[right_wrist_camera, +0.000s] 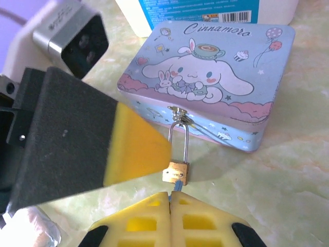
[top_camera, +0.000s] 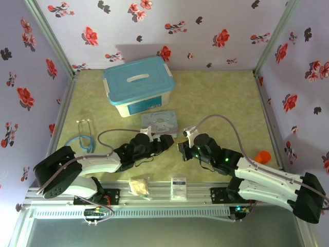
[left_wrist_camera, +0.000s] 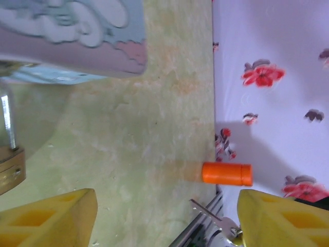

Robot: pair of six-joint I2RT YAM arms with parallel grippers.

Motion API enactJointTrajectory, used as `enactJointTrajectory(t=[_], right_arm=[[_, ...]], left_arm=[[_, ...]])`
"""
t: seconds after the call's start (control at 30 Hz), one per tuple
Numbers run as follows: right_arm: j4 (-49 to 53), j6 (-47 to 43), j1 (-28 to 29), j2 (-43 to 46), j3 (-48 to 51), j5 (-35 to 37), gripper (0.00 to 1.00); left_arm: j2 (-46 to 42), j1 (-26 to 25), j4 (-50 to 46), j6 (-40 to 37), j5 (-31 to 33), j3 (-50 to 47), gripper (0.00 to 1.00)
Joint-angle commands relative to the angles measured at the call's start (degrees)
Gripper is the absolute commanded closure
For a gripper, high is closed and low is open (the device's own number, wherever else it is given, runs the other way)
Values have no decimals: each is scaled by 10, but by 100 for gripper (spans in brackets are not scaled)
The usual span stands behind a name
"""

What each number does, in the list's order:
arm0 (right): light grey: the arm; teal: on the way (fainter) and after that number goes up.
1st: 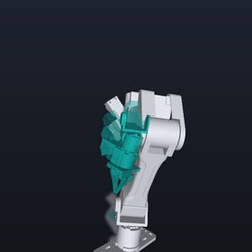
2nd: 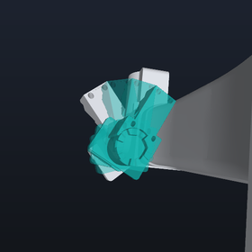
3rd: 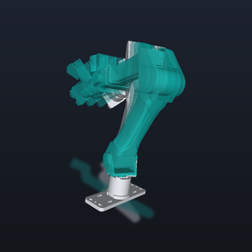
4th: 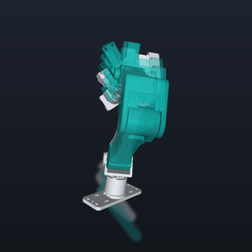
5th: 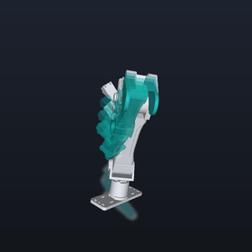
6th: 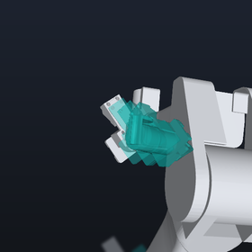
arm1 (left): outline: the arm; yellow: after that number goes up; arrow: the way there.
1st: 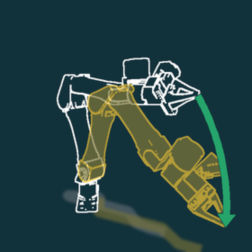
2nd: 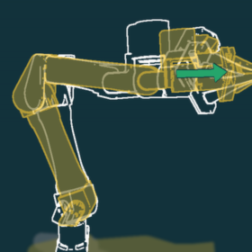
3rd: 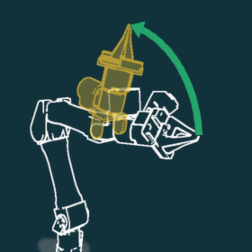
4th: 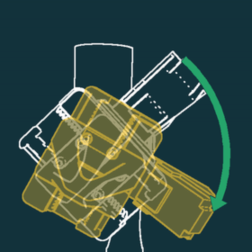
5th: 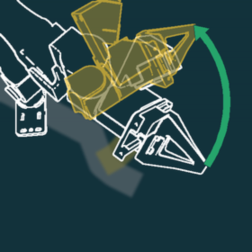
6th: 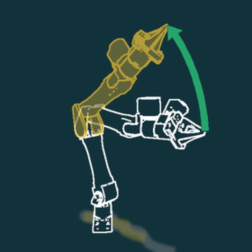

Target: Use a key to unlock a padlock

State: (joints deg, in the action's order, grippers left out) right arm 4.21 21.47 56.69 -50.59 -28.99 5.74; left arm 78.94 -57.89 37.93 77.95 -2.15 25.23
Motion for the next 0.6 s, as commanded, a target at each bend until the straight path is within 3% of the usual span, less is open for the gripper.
enactJointTrajectory(t=[0.0,0.2,0.33,0.43,0.57], right_arm=[[-70,8,6,9,10,26,100],[-160,7,23,-20,24,35,100],[-192,3,40,-38,28,56,100],[-195,3,46,-46,27,63,100],[-189,4,49,-41,35,71,100]], left_arm=[[11,2,142,113,26,-26,26],[99,-2,346,225,25,-39,22],[121,-6,363,254,27,-27,24],[102,-7,360,240,54,-31,32],[97,-1,358,241,39,-26,49]])
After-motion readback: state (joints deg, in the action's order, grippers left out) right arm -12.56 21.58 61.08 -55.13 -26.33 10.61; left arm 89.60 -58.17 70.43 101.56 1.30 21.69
